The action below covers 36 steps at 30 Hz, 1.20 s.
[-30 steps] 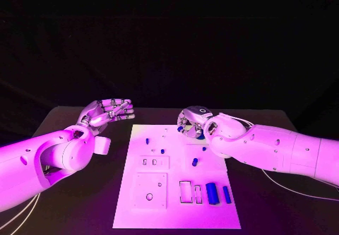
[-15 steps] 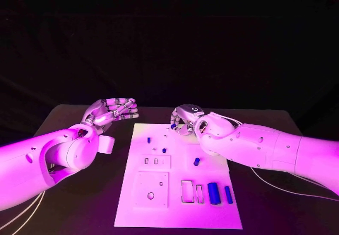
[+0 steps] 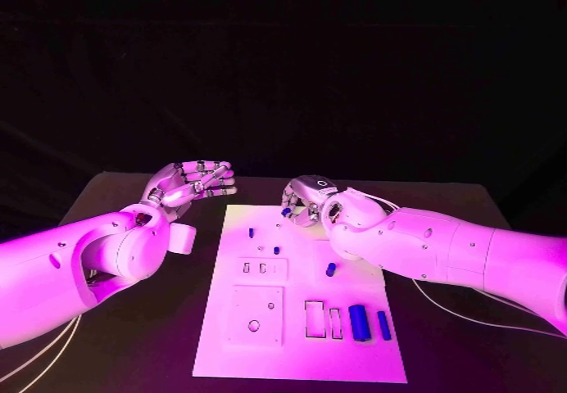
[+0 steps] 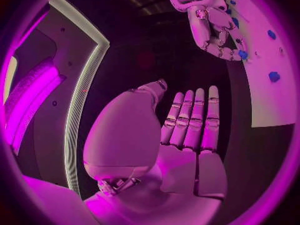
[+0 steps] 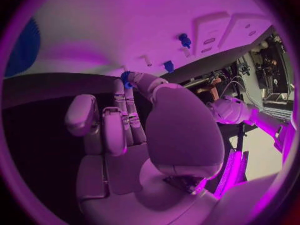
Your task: Assemble the parts on the task board
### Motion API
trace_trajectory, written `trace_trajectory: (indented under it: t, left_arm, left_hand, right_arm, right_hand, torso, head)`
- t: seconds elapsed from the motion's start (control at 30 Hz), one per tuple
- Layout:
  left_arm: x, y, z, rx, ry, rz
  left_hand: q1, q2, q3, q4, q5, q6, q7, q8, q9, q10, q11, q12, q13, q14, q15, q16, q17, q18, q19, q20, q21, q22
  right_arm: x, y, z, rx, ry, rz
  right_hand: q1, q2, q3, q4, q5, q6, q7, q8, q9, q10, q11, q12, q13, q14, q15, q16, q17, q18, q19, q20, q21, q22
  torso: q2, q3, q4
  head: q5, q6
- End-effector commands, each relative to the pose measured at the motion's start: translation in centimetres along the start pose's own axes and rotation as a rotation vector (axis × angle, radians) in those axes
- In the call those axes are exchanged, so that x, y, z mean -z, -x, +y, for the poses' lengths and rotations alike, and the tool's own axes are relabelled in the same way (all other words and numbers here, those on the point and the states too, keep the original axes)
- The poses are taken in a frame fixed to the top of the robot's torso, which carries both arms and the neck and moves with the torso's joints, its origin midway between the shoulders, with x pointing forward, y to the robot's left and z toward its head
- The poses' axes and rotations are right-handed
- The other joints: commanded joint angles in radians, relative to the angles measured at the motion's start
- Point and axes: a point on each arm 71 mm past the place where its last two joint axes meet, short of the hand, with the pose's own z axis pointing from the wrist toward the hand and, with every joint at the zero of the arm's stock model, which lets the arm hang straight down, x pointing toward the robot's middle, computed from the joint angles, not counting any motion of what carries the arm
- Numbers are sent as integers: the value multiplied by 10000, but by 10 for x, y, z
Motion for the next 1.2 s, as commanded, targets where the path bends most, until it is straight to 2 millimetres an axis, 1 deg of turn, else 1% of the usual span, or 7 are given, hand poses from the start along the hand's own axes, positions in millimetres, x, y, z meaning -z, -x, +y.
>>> trace_trajectory:
  t: [0.03, 0.17, 0.73, 0.93, 1.0, 1.13, 1.2]
  left_arm:
    - [-1, -3, -2, 96, -149, 179]
    - [-2, -3, -3, 90, -155, 189]
    - [-4, -4, -7, 76, -212, 231]
    - [-4, -4, -8, 70, -226, 243]
    - [-4, -4, -8, 67, -228, 242]
    - [-4, -4, -8, 63, -229, 242]
    - [-5, -4, -9, 60, -220, 240]
  left_hand:
    - [125, -1, 39, 3, -39, -57, 315, -39, -12, -36, 56, -30, 4, 3, 18, -35, 17, 134, -76, 24, -55, -17]
    - [125, -1, 39, 3, -39, -57, 315, -39, -12, -36, 56, -30, 4, 3, 18, -35, 17, 134, -76, 24, -55, -17]
    - [136, -3, 54, -15, -43, -54, 313, -39, -11, -31, 54, -33, 5, 8, 17, -45, 26, 135, -74, 25, -57, -22]
    - [136, -3, 54, -15, -43, -54, 313, -39, -11, -31, 54, -33, 5, 8, 17, -45, 26, 135, -74, 25, -57, -22]
    - [136, -3, 54, -15, -43, -54, 313, -39, -11, -31, 54, -33, 5, 8, 17, -45, 26, 135, -74, 25, -57, -22]
    - [136, -3, 54, -15, -43, -54, 313, -39, -11, -31, 54, -33, 5, 8, 17, -45, 26, 135, -74, 25, -57, -22]
    - [136, -3, 54, -15, -43, -54, 313, -39, -11, -31, 54, -33, 5, 8, 17, -45, 26, 135, -74, 25, -57, -22]
  right_arm:
    - [-1, -1, 2, -60, 114, -22]
    - [-2, -2, 3, -67, 107, -19]
    - [-8, -6, 3, 41, -54, 216]
    - [-10, -7, 3, 46, -71, 286]
    - [-10, -7, 3, 21, -41, 332]
    - [-10, -8, 4, -38, 24, 419]
    - [-10, -8, 4, -78, 36, 383]
  right_hand:
    - [-134, 33, 55, 13, 27, -23, 69, 32, -3, 101, -11, 16, 9, 478, -38, 35, 7, -153, 25, -11, 56, 16]
    - [-140, 31, 57, 14, 27, -30, 70, 30, 0, 99, -10, 14, 8, 478, -37, 38, 10, -150, 17, -10, 47, 2]
    - [-196, 9, 79, 19, 30, -104, 87, 14, 33, 53, 8, -22, -6, 476, -24, 52, 17, -137, -29, -1, 5, -53]
    - [-266, -24, 111, 27, 31, -200, 122, -12, 72, -44, 47, -85, -31, 456, 5, 32, -41, -118, -102, 20, -65, -141]
    - [-329, -65, 145, 36, 32, -301, 165, -47, 101, -162, 94, -161, -64, 440, 44, 24, -71, -111, -140, 49, -95, -165]
    - [-477, -228, 295, 40, 36, -638, 371, -223, 148, -771, 319, -547, -301, 367, 234, -57, -262, -61, -337, 197, -293, -396]
    - [-503, -272, 307, 35, 30, -693, 405, -259, 155, -867, 366, -604, -351, 356, 265, -66, -287, -46, -388, 234, -347, -459]
  torso:
    - [-2, 2, 1]
    - [-3, -14, -9]
    - [9, -7, -14]
    - [13, -3, -22]
    - [11, -4, -25]
    - [-1, -6, -36]
    - [1, -6, -34]
  head:
    - [15, 5]
    - [34, 5]
    - [101, -21]
    - [121, -29]
    - [124, -31]
    - [142, -54]
    - [138, -64]
